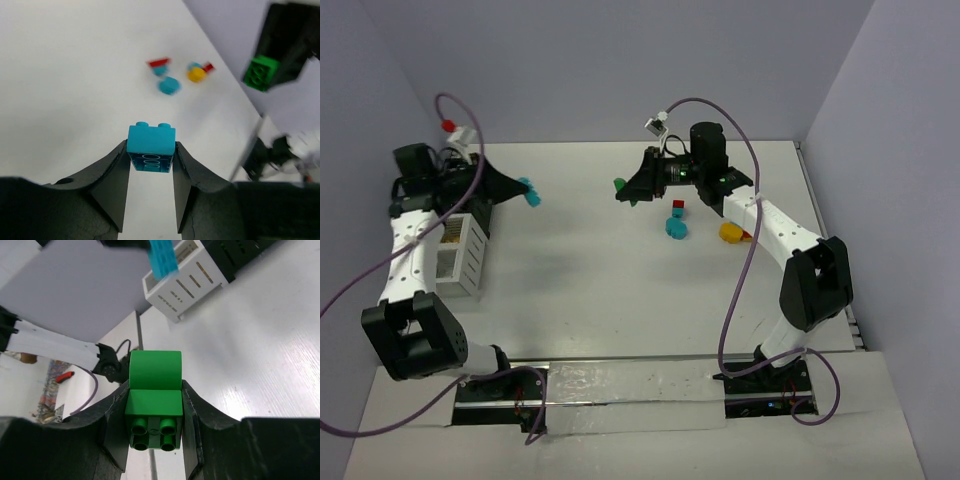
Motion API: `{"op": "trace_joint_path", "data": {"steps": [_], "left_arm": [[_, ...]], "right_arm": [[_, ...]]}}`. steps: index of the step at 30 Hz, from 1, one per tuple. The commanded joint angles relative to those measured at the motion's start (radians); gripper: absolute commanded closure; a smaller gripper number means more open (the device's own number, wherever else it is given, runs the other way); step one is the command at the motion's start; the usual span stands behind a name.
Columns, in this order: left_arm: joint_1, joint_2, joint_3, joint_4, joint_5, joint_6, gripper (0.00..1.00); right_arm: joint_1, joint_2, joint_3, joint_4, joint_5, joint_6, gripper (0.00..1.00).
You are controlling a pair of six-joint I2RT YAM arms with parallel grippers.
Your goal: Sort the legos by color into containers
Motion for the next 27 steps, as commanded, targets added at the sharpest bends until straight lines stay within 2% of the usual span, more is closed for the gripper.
{"op": "trace_joint_path", "data": {"steps": [1,7,15,21,27], "left_arm": [[0.186,-0.034,0.153,-0.278,-0.145,0.238,1.00],[0.329,-0.006,0.217,-0.466,-0.230,0.400,1.00],[0.519,0.000,0.198,-0.775,-0.263,0.723,1.00],[0.586,0.010,0.157,-0.854,-0.282,0.853,0.96],[0.589,-0.017,0.070,-0.787,-0.321,0.875,0.92]], "right_arm": [[0.023,-0.046,0.063,-0.124,0.063,-0.151,1.00],[0.033,-0.040,0.078,-0.204,0.102,-0.244,1.00],[0.036,-0.058,0.052,-0.253,0.150,-0.317,1.00],[0.036,-0.060,0.023,-0.252,0.149,-0.325,1.00],[0.034,-0.052,0.002,-0.243,0.134,-0.328,1.00]]}}
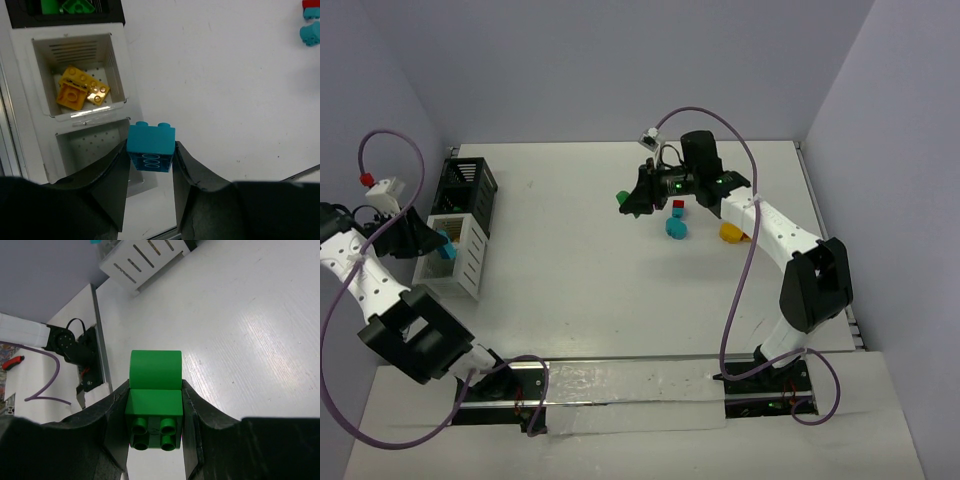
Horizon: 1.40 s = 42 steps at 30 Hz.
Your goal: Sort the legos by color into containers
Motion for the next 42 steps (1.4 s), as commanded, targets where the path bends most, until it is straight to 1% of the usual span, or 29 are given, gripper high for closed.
{"op": "trace_joint_path", "data": {"steps": [1,6,15,17,18,19,21,24,27,28,29,33,35,37,40,42], "left_arm": [[0.008,-0.025,-0.048,0.009,-0.025,0.071,0.91],[0.007,-0.036,-0.101,0.113,-0.066,0.029,0.85],[0.007,-0.035,-0.096,0.214,-0.139,-0.022,0.82],[0.009,-0.047,-0.111,0.233,-0.162,-0.027,0.79],[0.009,-0.053,-0.116,0.247,-0.173,-0.027,0.74],[0.009,-0.057,-0.120,0.255,-0.178,-0.027,0.72],[0.007,-0.059,-0.125,0.255,-0.185,-0.017,0.59],[0.008,-0.053,-0.117,0.239,-0.181,-0.002,0.46],[0.008,-0.039,-0.105,0.214,-0.157,0.007,0.27],[0.007,-0.032,-0.094,0.196,-0.149,0.011,0.19],[0.007,-0.026,-0.086,0.184,-0.144,0.015,0.15],[0.009,-0.011,-0.057,0.154,-0.097,0.027,0.13],[0.007,-0.006,-0.014,0.129,-0.034,0.029,0.14],[-0.014,0.000,0.043,0.129,0.044,-0.027,0.15],[-0.117,0.012,0.135,0.126,0.118,-0.098,0.17],[-0.241,0.003,0.160,0.190,0.180,-0.200,0.18]], "right_arm": [[0.006,-0.047,-0.004,0.020,-0.007,-0.024,1.00],[-0.003,-0.038,-0.006,0.019,-0.019,-0.026,1.00],[-0.014,-0.025,-0.005,0.017,-0.033,-0.027,1.00],[-0.015,-0.024,-0.007,0.016,-0.034,-0.027,1.00],[-0.015,-0.024,-0.009,0.015,-0.032,-0.028,1.00],[-0.015,-0.024,-0.010,0.014,-0.031,-0.029,1.00],[-0.017,-0.022,-0.009,0.011,-0.031,-0.032,1.00],[-0.017,-0.016,-0.002,0.003,-0.031,-0.041,1.00],[-0.017,-0.007,0.010,-0.003,-0.033,-0.046,1.00],[-0.015,-0.005,0.014,-0.006,-0.034,-0.048,1.00],[-0.016,-0.003,0.017,-0.008,-0.034,-0.049,1.00],[-0.017,-0.003,0.018,-0.009,-0.037,-0.050,1.00],[-0.016,-0.006,0.017,-0.009,-0.044,-0.057,1.00],[-0.015,-0.015,0.015,0.006,-0.058,-0.061,1.00],[-0.011,-0.015,0.025,0.024,-0.078,-0.058,1.00],[0.002,-0.010,0.038,0.032,-0.096,-0.061,1.00]]}}
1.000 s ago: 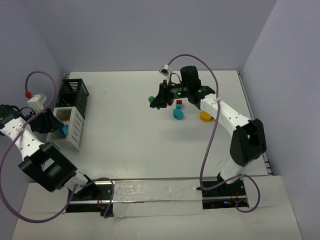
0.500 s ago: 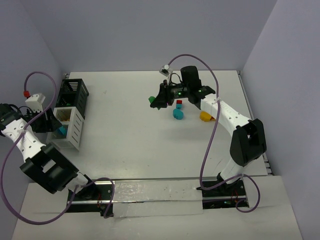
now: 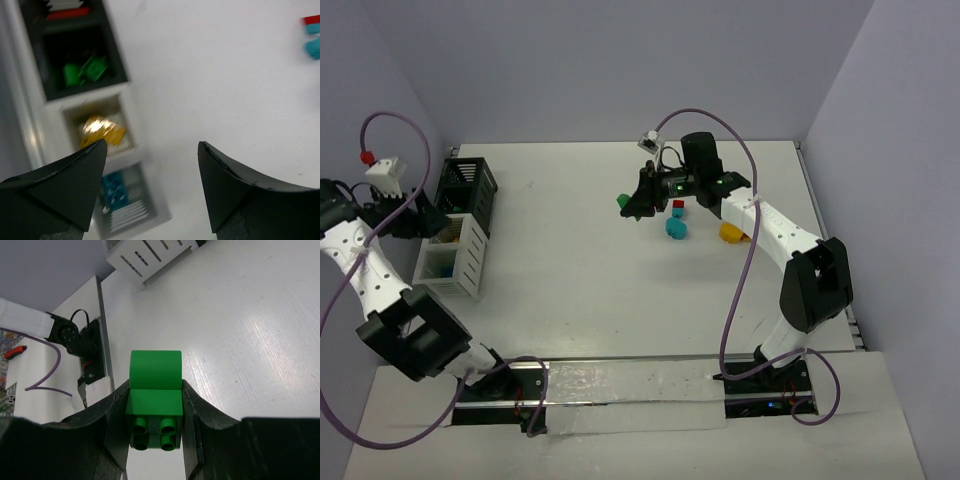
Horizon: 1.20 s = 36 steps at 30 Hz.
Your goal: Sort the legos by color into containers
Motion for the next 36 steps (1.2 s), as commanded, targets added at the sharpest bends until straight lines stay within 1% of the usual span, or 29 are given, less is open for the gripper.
{"op": "trace_joint_path", "data": {"steps": [1,3,4,5,6,7,8,9,10,13,15,20,25,29,36], "left_arm": [[-0.222,-0.028,0.081,0.116,0.206,-0.212,0.19],[-0.311,-0.044,0.066,0.252,0.233,-0.341,0.19],[-0.373,-0.046,0.054,0.296,0.256,-0.390,0.19],[-0.409,-0.045,0.044,0.347,0.271,-0.475,0.19],[-0.452,-0.042,0.031,0.410,0.285,-0.527,0.19],[-0.520,-0.038,0.008,0.517,0.300,-0.588,0.19],[-0.541,-0.037,-0.010,0.550,0.308,-0.652,0.18],[-0.583,-0.040,-0.024,0.618,0.313,-0.722,0.18],[-0.627,-0.044,-0.038,0.687,0.316,-0.770,0.18],[-0.744,-0.047,-0.089,0.816,0.346,-0.863,0.16],[-0.788,-0.044,-0.107,0.853,0.370,-0.890,0.15],[-0.858,-0.039,-0.137,0.909,0.422,-0.937,0.13],[-0.885,-0.047,-0.154,0.925,0.458,-0.946,0.14],[-0.898,-0.053,-0.162,0.914,0.461,-0.926,0.14],[-0.913,-0.050,-0.161,0.917,0.470,-0.920,0.15]], "right_arm": [[0.021,-0.009,0.052,0.050,-0.062,-0.022,1.00],[0.034,-0.006,0.063,0.066,-0.073,-0.019,1.00],[0.047,-0.007,0.066,0.073,-0.081,-0.017,1.00],[0.055,-0.008,0.071,0.083,-0.088,-0.016,1.00],[0.065,-0.009,0.072,0.088,-0.094,-0.017,1.00],[0.077,-0.012,0.076,0.093,-0.097,-0.022,1.00],[0.087,-0.015,0.077,0.097,-0.101,-0.026,1.00],[0.103,-0.018,0.081,0.098,-0.104,-0.033,1.00],[0.114,-0.018,0.083,0.097,-0.107,-0.036,1.00],[0.136,-0.024,0.097,0.099,-0.119,-0.035,1.00],[0.144,-0.034,0.086,0.141,-0.124,-0.003,1.00],[0.157,-0.049,0.087,0.177,-0.129,0.030,1.00],[0.161,-0.048,0.099,0.187,-0.135,0.047,1.00],[0.161,-0.040,0.113,0.206,-0.149,0.089,1.00],[0.161,-0.035,0.110,0.280,-0.163,0.159,1.00]]}}
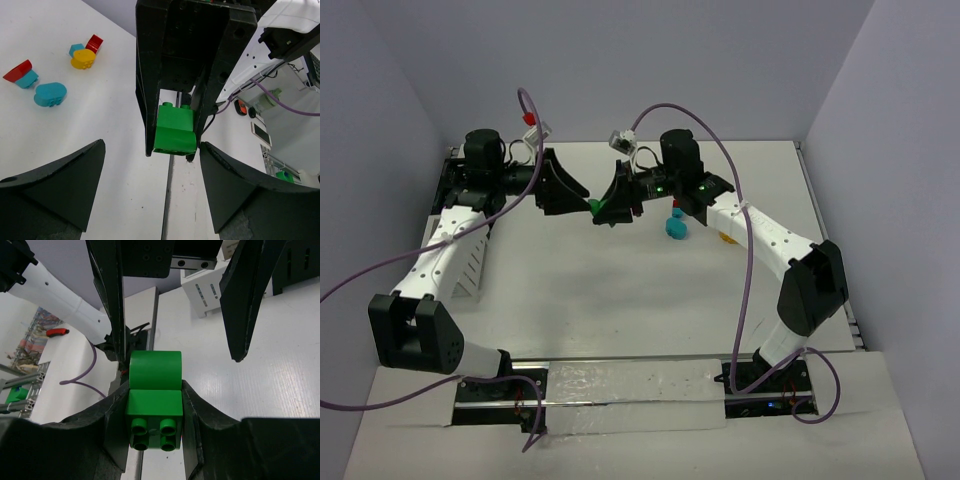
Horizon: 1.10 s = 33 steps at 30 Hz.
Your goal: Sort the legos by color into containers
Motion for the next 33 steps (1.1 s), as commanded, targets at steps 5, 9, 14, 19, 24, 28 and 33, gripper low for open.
{"op": "trace_joint_path", "data": {"steps": [5,9,14,19,24,28,33], "left_arm": [[-0.022,-0.028,0.010,0.083,0.045,-0.023,0.21],[-0.029,-0.026,0.010,0.108,0.055,-0.039,0.28],[-0.035,-0.027,0.003,0.123,0.065,-0.055,0.40],[-0.038,-0.030,0.003,0.131,0.072,-0.065,0.39],[-0.041,-0.027,0.001,0.172,0.083,-0.100,0.57],[-0.041,-0.024,-0.001,0.201,0.082,-0.135,0.79],[-0.041,-0.025,-0.003,0.235,0.080,-0.172,1.00]], "right_arm": [[0.009,-0.021,0.061,0.093,-0.030,0.070,1.00],[0.009,-0.010,0.066,0.106,-0.031,0.092,1.00],[0.006,-0.001,0.065,0.129,-0.030,0.116,1.00],[0.005,0.013,0.080,0.132,-0.029,0.124,1.00],[0.001,0.020,0.083,0.140,-0.022,0.133,1.00],[0.001,0.021,0.085,0.119,-0.014,0.115,1.00],[-0.003,0.020,0.079,0.080,0.003,0.096,0.81]]}}
